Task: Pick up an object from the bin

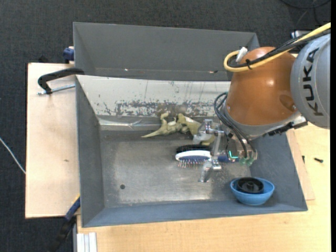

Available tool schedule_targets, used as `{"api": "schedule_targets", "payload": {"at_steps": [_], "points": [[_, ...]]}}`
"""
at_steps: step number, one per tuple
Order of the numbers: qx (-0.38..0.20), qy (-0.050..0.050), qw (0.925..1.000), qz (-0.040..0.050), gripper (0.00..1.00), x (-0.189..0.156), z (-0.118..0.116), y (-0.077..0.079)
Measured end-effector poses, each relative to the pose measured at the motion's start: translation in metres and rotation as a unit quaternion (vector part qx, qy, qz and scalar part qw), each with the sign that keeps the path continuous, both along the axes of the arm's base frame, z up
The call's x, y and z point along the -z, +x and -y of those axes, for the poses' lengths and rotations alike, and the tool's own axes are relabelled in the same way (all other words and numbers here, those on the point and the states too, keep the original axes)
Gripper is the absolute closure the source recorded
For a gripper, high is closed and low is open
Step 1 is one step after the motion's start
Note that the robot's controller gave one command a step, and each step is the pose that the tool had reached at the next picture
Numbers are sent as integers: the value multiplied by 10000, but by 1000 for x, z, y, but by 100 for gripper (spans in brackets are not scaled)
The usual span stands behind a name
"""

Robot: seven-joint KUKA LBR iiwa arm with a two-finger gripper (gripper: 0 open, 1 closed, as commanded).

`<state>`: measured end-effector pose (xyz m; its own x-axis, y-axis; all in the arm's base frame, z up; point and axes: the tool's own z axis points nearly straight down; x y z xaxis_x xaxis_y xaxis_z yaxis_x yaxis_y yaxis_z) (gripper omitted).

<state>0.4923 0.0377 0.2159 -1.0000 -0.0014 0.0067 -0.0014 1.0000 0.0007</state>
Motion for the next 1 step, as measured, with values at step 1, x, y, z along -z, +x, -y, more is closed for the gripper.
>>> {"api": "schedule_targets", "payload": {"at_steps": [1], "points": [[701,9,9975,57,0,145,52,42]]}}
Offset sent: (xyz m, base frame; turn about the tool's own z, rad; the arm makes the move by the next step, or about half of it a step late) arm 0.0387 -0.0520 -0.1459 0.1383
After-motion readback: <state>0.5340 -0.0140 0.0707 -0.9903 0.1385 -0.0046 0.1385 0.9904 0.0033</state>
